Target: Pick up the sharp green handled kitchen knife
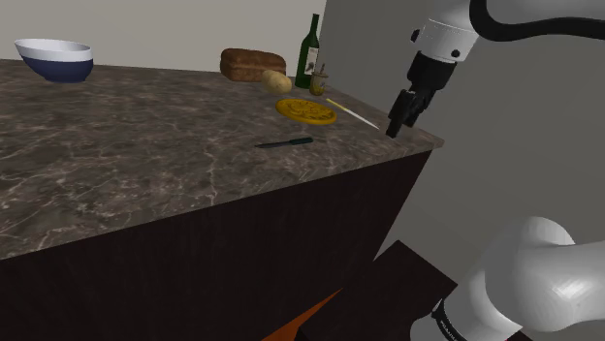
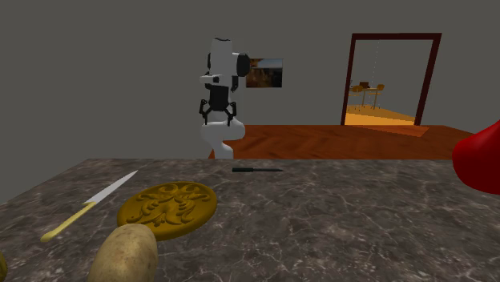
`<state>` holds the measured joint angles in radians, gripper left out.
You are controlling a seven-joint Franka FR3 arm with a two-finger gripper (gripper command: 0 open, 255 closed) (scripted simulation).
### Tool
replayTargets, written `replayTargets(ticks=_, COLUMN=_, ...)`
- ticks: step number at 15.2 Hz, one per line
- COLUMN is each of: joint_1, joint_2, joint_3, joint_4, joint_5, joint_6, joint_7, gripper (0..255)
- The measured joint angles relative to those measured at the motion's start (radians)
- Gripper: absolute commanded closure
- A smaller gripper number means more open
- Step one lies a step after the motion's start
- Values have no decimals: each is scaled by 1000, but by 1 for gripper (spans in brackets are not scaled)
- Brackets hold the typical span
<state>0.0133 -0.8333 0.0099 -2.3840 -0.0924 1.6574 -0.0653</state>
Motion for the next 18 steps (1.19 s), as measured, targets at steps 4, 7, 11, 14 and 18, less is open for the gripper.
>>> replayTargets(ticks=4, joint_1=37, joint_2=84, joint_3=-40, joint_4=36, joint_5=-14, joint_6=46, joint_7=-113, gripper=0)
replayTargets(ticks=7, joint_1=93, joint_2=206, joint_3=-79, joint_4=99, joint_5=-19, joint_6=96, joint_7=-265, gripper=0)
replayTargets(ticks=11, joint_1=166, joint_2=358, joint_3=-122, joint_4=202, joint_5=-9, joint_6=132, joint_7=-481, gripper=0)
replayTargets(ticks=14, joint_1=215, joint_2=476, joint_3=-147, joint_4=276, joint_5=8, joint_6=163, joint_7=-647, gripper=0)
replayTargets(ticks=18, joint_1=274, joint_2=610, joint_3=-152, joint_4=376, joint_5=39, joint_6=175, joint_7=-852, gripper=0)
